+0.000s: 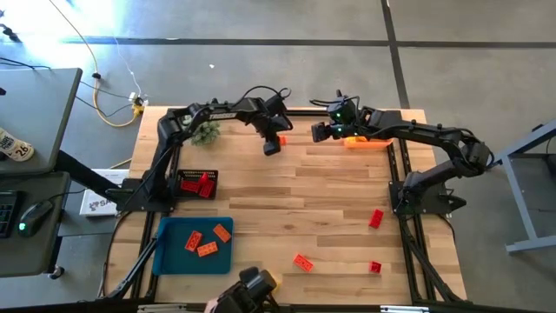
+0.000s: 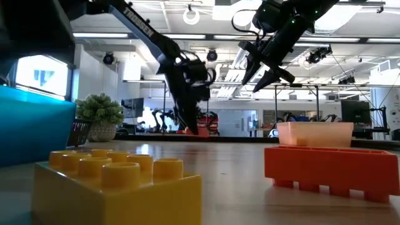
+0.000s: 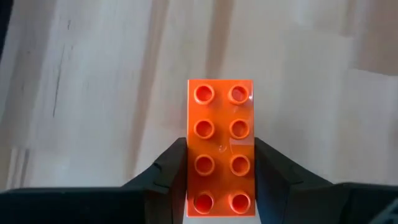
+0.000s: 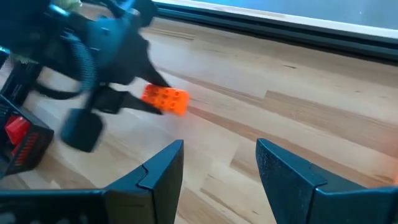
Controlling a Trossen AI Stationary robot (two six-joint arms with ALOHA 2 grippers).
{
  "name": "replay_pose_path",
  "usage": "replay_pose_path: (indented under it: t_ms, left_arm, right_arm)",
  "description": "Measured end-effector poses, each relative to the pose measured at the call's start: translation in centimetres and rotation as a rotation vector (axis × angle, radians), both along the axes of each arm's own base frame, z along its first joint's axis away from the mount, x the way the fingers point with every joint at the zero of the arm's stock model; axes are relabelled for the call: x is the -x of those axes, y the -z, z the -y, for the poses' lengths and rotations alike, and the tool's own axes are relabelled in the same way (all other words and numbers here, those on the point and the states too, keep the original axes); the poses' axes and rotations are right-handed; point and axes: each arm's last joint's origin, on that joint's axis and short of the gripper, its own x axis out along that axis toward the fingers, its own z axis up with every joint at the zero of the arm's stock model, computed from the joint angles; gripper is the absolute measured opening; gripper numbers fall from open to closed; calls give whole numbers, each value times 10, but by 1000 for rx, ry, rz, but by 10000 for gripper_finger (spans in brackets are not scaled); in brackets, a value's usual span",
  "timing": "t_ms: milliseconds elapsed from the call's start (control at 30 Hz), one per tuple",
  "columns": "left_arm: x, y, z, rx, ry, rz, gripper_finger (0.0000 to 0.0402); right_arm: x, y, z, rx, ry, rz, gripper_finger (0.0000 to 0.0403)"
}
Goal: Sort & place blocks by color
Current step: Put the orange game piece into the blue bin
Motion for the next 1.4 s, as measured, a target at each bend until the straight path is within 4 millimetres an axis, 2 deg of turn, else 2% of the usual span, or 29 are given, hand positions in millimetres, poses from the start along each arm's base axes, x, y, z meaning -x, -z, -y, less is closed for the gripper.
replay_pose_path:
  t_ms: [133, 267, 667, 933, 1167, 1400]
  left_arm:
    - [5, -21, 12, 26, -8, -18, 110]
    - [11, -52, 28, 22, 12, -9, 110]
    - [35, -135, 87, 39, -15, 53, 110]
    - [59, -174, 134, 56, 2, 55, 110]
    - [92, -185, 178, 29, 14, 71, 110]
    - [135, -180, 220, 50, -41, 82, 110]
  right_arm:
    - [0, 0, 0, 8, -37, -6, 188]
    - [-1, 0, -1, 8, -84, -5, 188]
    - [-2, 0, -3, 2, -187, -2, 188]
    - [-3, 0, -8, -70, -197, 35, 188]
    - [-12, 0, -24, -102, -169, 47, 188]
    - [-21, 0, -48, -174, -159, 71, 188]
